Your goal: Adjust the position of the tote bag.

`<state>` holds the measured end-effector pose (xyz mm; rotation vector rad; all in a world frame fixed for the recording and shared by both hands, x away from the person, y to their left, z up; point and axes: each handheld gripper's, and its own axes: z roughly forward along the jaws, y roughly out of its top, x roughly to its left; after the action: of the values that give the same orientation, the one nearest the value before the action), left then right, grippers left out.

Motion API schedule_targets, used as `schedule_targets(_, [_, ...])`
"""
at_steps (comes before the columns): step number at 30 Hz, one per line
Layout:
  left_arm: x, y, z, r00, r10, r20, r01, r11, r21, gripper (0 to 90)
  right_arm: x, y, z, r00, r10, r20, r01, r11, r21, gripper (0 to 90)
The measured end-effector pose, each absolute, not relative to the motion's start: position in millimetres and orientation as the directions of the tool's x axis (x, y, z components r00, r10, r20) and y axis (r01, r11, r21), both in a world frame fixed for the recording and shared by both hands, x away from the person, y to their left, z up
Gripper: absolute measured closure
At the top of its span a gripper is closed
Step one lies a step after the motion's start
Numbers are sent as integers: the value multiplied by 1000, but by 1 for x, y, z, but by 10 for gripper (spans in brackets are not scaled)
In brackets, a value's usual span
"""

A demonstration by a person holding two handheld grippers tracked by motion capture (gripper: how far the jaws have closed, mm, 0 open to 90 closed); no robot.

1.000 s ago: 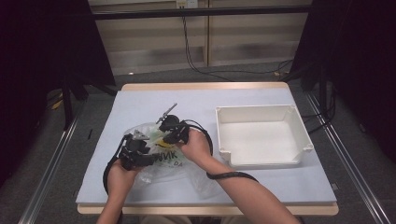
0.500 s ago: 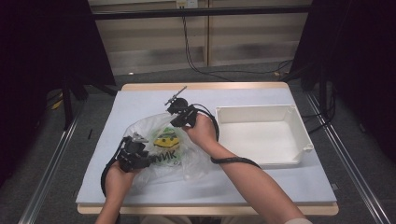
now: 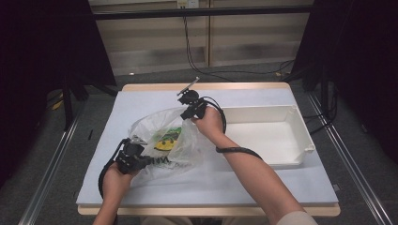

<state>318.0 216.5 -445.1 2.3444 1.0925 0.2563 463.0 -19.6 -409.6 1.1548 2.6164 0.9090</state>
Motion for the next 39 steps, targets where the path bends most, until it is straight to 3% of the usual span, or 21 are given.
schedule_targets(29, [317,222,-450,665,742,-79,679,-558,477,899,499,-83,-408,-539,841,37,699,422,577,900])
schedule_targets(36, [316,219,-448,665,744,-70,668,-549,503,895,490,-80,-400,-580,811,78,668,418,616,900])
schedule_targets(39, [316,219,-444,664,744,-73,663,-541,517,894,480,-76,-391,-616,784,84,642,437,630,812])
